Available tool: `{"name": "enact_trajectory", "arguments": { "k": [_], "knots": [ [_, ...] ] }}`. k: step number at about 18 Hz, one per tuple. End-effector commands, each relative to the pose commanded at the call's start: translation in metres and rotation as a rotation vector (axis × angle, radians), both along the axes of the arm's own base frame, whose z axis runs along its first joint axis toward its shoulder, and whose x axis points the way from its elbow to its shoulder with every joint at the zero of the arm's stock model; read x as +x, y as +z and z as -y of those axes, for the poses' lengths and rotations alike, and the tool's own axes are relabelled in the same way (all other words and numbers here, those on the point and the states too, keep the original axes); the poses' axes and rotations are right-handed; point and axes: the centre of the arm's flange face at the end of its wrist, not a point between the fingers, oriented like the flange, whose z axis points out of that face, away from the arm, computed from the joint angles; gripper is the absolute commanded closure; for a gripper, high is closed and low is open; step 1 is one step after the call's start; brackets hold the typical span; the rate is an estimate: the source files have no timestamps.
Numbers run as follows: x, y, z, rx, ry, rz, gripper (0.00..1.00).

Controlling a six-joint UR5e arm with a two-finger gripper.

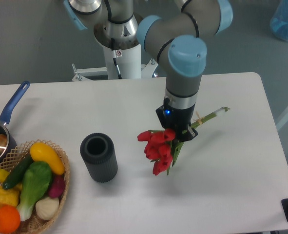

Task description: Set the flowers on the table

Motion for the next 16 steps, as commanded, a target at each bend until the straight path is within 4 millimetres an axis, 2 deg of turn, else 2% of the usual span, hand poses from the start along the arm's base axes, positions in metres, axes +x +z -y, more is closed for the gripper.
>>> {"name": "enact_trajectory", "arguments": {
  "k": [1, 2, 3, 4, 5, 14, 16],
  "knots": [
    [0.007, -0.005, -0.005, -0.003, -0.015, 0.003, 0.84],
    [0.010, -0.011, -0.008, -0.009, -0.023, 0.012, 0.74],
    [0.011, -0.015, -0.010, -0.013, -0.025, 0.019, 0.55],
    [0.009, -0.020, -0.011, -0.013, -0.027, 0.021, 0.05],
    [0.009, -0.021, -0.012, -0.010, -0.027, 0.017, 0.00],
    [0.006, -0.020, -0.009, 0.040, -0.031, 0.022, 0.00],
    [-0.002, -0.019, -0.003, 0.089, -0.020, 0.052, 0.00]
  ]
}}
